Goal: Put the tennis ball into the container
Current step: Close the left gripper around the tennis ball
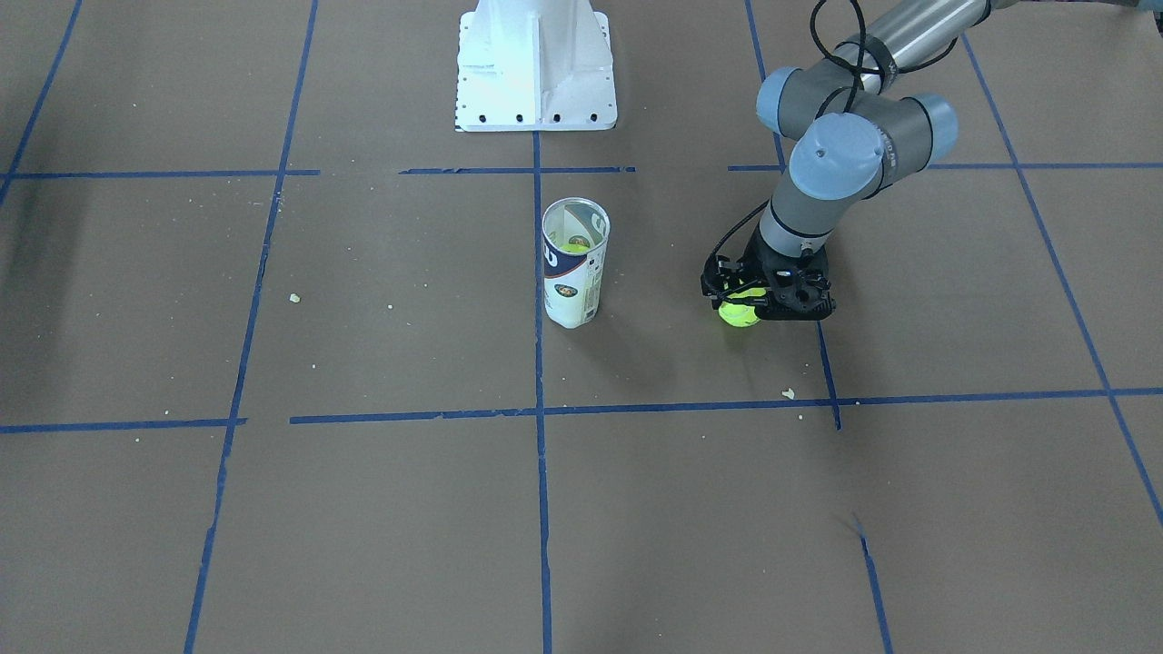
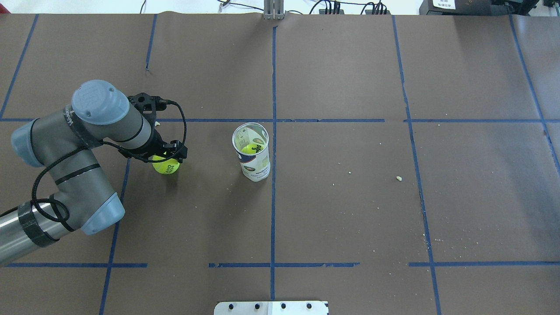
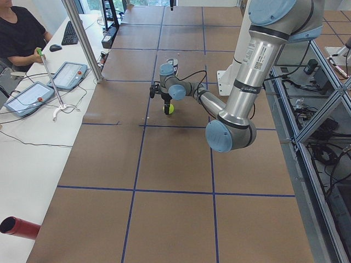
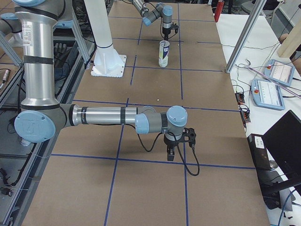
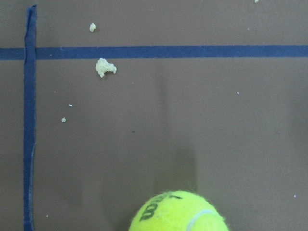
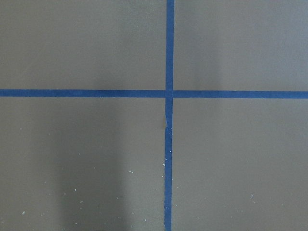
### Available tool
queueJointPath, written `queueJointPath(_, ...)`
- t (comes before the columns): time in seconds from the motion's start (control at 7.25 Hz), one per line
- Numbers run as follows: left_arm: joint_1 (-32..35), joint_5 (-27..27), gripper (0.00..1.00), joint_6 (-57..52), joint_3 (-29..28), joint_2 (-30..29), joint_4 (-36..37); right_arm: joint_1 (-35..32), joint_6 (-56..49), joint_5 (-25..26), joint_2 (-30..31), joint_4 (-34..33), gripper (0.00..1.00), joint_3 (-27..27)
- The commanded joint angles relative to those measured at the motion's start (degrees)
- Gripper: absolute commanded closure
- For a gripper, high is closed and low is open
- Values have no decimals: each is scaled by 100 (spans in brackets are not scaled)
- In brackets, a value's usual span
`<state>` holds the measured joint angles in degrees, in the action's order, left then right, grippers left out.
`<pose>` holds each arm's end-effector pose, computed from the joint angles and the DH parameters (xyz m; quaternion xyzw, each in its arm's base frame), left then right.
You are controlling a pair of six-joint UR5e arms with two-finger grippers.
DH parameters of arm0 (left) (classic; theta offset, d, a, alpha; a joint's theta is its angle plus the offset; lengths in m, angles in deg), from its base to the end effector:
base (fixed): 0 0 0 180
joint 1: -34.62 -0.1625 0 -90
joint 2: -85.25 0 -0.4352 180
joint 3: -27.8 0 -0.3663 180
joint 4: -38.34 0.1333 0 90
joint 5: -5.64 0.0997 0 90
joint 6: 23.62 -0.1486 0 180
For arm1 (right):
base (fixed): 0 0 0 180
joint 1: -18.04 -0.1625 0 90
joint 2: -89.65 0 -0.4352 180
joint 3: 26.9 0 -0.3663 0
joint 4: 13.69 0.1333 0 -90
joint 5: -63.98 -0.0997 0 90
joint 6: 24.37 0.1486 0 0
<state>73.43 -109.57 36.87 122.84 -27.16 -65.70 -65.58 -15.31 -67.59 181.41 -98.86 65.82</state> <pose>0.4663 -0.4649 0.4306 0.0252 0.4006 0.0031 0.9159 -0.0170 -0.4643 0.6919 -0.0008 -0.3575 0.0039 0.9339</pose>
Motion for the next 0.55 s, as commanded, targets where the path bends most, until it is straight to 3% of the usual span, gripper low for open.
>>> queueJointPath(0.0, -5, -10, 49, 6, 32, 0, -47, -5, 0, 0, 0, 0, 0, 0)
queueJointPath(0.14, 21, -1, 94, -2, 154, 9, -20, -5, 0, 0, 0, 0, 0, 0)
queueJointPath(0.28, 74, -1, 100, -11, 416, 35, 84, -5, 0, 0, 0, 0, 0, 0)
queueJointPath(0.41, 179, -10, 100, -107, 1063, 139, 703, -5, 0, 0, 0, 0, 0, 0)
